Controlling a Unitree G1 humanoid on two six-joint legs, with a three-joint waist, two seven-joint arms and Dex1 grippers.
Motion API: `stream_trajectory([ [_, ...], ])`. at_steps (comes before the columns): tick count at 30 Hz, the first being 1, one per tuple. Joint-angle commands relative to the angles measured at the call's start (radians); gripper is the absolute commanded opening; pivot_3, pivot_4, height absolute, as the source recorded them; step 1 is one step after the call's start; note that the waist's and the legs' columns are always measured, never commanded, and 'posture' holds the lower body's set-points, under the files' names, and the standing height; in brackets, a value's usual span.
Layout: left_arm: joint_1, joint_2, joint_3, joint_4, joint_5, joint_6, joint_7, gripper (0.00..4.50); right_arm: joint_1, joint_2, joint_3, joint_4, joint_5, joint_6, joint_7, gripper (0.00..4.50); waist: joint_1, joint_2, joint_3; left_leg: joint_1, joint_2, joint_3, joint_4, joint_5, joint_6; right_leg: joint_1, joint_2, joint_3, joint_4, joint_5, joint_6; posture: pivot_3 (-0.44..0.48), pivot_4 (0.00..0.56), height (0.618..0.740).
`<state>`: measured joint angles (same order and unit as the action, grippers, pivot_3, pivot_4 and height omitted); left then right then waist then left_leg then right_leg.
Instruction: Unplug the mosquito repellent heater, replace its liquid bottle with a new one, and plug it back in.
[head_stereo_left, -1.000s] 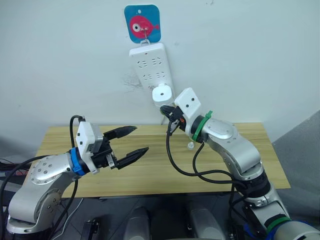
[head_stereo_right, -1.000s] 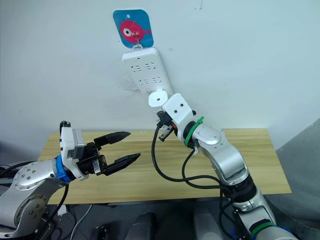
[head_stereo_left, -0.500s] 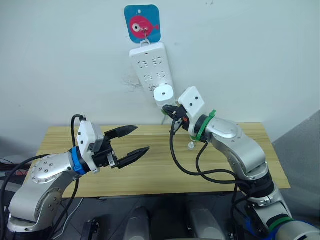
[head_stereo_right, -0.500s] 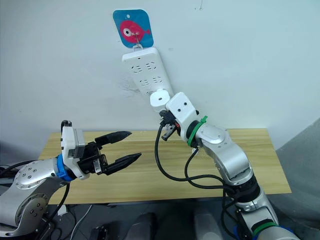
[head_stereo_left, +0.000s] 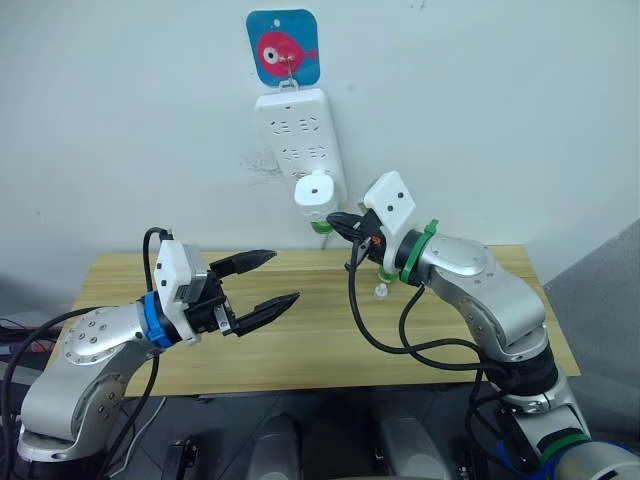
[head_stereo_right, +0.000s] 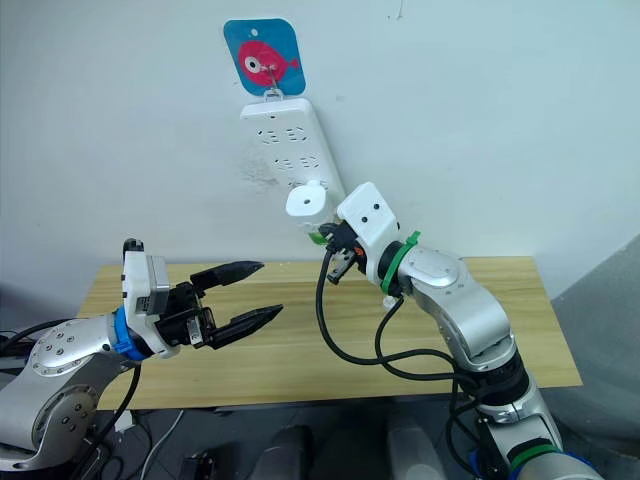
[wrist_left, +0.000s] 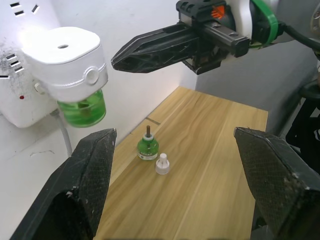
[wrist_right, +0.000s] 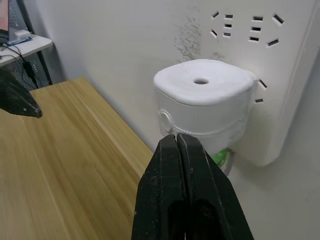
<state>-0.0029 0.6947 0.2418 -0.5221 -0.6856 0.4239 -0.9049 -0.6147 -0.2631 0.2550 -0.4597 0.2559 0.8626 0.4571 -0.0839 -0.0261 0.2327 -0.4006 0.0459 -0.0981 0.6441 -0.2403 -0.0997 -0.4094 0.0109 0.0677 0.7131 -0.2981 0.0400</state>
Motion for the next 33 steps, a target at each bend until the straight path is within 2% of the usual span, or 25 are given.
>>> stream_trajectory([
  [1, -0.010, -0.005, 0.006, -0.013, -0.010, -0.019, 0.001, 4.00, -0.001, 0.002, -0.004, -0.054, 0.021, -0.006, 0.010, 0.03, 0.000, 0.000, 0.000, 0.000, 0.000, 0.000, 0.000, 0.000, 0.000, 0.000, 0.000, 0.000, 0.000, 0.000, 0.000, -0.067, 0.159, 0.725],
  [8, -0.011, -0.002, 0.010, -0.014, -0.012, -0.014, 0.004, 4.00, -0.001, -0.007, 0.018, -0.066, 0.024, -0.016, 0.020, 0.03, 0.000, 0.000, 0.000, 0.000, 0.000, 0.000, 0.000, 0.000, 0.000, 0.000, 0.000, 0.000, 0.000, 0.000, 0.000, -0.065, 0.166, 0.725],
  [21, -0.016, -0.002, 0.000, -0.022, -0.010, -0.011, 0.011, 4.00, -0.041, 0.046, 0.048, 0.043, -0.044, -0.069, -0.031, 0.03, 0.000, 0.000, 0.000, 0.000, 0.000, 0.000, 0.000, 0.000, 0.000, 0.000, 0.000, 0.000, 0.000, 0.000, 0.000, -0.058, 0.165, 0.725],
  [33, -0.041, -0.001, -0.015, -0.021, -0.012, 0.004, 0.029, 4.00, -0.046, 0.062, 0.053, 0.066, -0.060, -0.069, -0.037, 0.03, 0.000, 0.000, 0.000, 0.000, 0.000, 0.000, 0.000, 0.000, 0.000, 0.000, 0.000, 0.000, 0.000, 0.000, 0.000, -0.055, 0.166, 0.725],
])
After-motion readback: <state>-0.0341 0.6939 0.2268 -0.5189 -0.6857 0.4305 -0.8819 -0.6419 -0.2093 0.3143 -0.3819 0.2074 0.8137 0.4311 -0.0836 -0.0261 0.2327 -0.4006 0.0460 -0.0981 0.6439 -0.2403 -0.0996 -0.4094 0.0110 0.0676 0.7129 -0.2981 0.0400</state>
